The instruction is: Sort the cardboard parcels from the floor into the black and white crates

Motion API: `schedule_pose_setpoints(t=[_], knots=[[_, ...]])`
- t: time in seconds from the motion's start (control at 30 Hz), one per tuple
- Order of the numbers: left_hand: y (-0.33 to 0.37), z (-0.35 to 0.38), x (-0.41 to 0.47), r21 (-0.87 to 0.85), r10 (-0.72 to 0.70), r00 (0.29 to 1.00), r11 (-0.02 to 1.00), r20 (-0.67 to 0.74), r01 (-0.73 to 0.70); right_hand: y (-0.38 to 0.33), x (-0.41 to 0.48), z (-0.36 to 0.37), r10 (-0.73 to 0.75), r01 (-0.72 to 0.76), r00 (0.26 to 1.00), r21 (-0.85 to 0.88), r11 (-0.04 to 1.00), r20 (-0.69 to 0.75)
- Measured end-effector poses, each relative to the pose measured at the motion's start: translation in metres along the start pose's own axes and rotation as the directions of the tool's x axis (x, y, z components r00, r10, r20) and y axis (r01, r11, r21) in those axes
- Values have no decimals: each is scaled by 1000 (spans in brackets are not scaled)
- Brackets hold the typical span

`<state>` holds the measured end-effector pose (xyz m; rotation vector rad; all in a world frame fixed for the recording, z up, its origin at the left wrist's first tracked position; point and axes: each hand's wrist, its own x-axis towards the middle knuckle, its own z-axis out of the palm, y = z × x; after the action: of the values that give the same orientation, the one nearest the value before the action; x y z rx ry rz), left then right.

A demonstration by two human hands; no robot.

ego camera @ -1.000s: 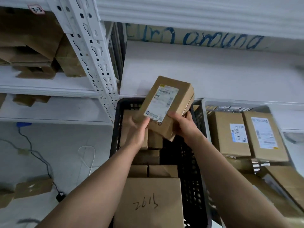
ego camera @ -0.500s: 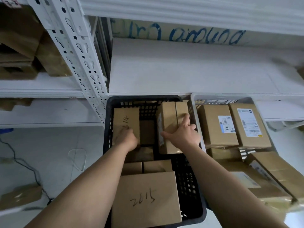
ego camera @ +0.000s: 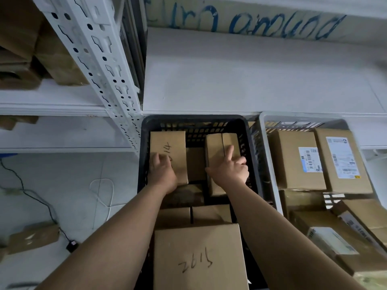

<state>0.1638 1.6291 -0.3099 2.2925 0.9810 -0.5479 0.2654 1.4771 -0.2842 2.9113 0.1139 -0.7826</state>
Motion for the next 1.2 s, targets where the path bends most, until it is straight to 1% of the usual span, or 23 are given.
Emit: schedule_pose_setpoints(t=[0.13,0.3,0.57,0.7,0.77,0.8,0.87,0.93,1.03,1.07,1.2], knots=[[1,4,3,-66,-37,999,997,19,39,-6,6,7,-11,12,1000,-34,999,18],[7,1,2,-35,-44,997,998,55,46,5,11,13,-29,31,997,-26,999,75],[0,10,6,-18,-37,999,999,-27,36,-1,23,27,-45,55,991,-76,996,129],[1,8,6,29,-70,997,997,-10,71,-2,23,24,-53,76,990,-184,980,127],[0,7,4,28,-74,997,997,-8,75,0,17,21,-140,154,988,-291,944,69],[0,7,4,26,-73,997,997,-11,73,1,14,21,-190,201,980,-314,928,63],[1,7,1,25,-70,997,997,-19,71,5,11,25,-224,243,969,-233,942,106],[3,7,-1,29,-61,998,998,-28,61,8,14,27,-217,234,964,-102,967,155],[4,9,-4,49,-40,999,998,-33,41,14,23,38,-211,204,952,56,977,221],[4,10,-5,54,-34,999,998,-31,36,17,26,44,-206,192,950,84,978,235],[3,11,-5,59,-18,999,998,-33,20,16,41,60,-188,170,944,87,982,271]])
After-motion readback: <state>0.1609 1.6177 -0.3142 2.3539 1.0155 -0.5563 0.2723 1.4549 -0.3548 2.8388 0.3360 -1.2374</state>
